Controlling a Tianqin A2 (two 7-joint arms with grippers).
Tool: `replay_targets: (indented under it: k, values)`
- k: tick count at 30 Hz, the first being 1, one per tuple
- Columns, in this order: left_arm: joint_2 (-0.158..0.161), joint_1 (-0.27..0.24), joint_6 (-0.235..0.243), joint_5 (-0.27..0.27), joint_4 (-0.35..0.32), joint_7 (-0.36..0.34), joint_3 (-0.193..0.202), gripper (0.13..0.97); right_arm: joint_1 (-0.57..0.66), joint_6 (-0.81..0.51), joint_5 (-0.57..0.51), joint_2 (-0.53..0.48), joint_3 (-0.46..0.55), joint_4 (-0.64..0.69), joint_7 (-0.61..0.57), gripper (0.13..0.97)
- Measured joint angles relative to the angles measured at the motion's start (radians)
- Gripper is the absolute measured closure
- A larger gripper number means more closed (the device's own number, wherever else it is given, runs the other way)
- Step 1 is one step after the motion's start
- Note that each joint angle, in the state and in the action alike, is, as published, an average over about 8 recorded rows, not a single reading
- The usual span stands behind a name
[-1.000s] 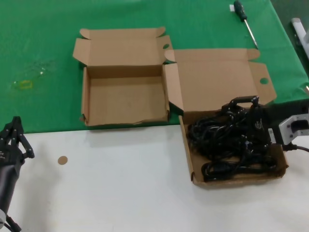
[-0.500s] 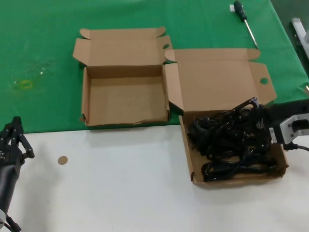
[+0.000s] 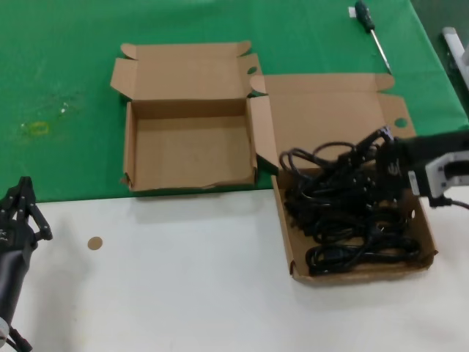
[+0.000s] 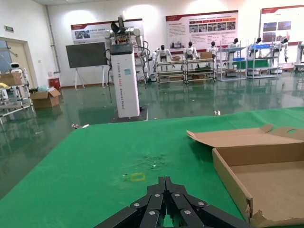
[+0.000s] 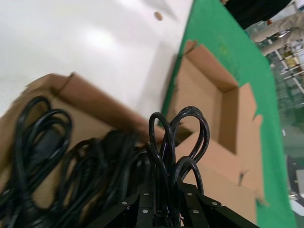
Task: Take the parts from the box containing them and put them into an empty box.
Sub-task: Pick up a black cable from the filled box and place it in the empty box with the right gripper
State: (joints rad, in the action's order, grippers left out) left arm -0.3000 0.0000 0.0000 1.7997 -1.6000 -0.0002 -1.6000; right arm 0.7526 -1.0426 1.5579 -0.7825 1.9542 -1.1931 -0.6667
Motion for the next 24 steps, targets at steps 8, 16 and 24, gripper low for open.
replay_targets:
  k: [8,16,24]
  values:
    - [0.0,0.0,0.0,0.0,0.0,0.0,0.0,0.945,0.055,0.025,-0.022,0.055,0.018,-0.045,0.069,0.878]
    - [0.0,0.0,0.0,0.0,0.0,0.0,0.0,0.945,0.122,0.07,-0.073,0.182,0.077,-0.045,0.117,0.882]
    - [0.0,0.0,0.0,0.0,0.0,0.0,0.0,0.945,0.186,0.137,-0.136,0.344,0.146,0.034,0.159,0.883]
